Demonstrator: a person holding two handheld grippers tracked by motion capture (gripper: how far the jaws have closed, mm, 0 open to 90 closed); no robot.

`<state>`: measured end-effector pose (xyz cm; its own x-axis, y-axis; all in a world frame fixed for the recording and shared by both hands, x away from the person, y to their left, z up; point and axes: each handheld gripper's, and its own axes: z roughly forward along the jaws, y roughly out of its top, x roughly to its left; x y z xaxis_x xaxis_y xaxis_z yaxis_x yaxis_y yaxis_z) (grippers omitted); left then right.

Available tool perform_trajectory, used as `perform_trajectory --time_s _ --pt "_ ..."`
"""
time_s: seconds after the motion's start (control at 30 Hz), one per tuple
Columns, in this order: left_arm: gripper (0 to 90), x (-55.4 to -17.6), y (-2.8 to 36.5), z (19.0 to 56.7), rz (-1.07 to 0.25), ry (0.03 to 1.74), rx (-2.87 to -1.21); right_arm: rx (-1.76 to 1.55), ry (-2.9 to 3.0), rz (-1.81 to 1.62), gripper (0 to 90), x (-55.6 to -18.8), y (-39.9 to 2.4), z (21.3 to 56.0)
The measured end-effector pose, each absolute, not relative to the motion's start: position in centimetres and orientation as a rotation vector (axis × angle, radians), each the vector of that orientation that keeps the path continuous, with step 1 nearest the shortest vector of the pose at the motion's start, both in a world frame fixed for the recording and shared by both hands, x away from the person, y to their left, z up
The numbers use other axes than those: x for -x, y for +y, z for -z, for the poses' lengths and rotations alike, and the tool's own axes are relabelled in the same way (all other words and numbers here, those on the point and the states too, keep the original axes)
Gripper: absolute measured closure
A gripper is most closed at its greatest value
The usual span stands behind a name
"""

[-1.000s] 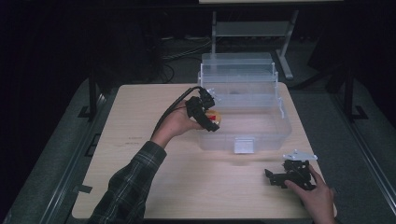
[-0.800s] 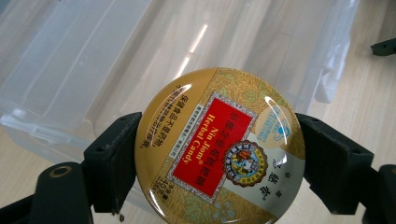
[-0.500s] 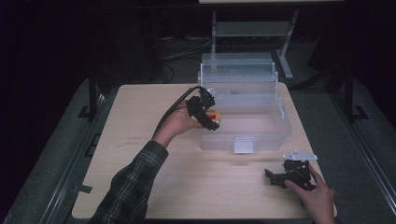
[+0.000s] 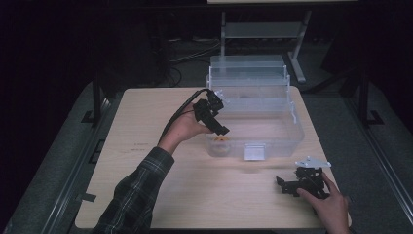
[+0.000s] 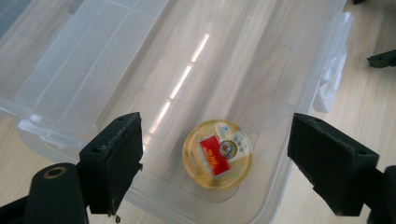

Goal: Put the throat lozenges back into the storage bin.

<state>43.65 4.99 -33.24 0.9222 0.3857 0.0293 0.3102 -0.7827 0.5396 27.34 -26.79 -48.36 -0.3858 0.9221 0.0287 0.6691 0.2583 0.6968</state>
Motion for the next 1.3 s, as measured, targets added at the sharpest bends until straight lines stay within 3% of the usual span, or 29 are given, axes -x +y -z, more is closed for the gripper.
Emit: perform_trajectory --time_s 0.7,1.3 --pt "17.7 -42.0 7.1 32.1 -0.223 0.487 -2.503 -1.450 2.150 -0.897 0.0 -27.3 -26.8 48.4" --pt "17.8 -40.5 11.5 32.3 -0.248 0.544 -2.442 -1.450 2.150 -0.897 0.0 -27.3 -26.8 48.4"
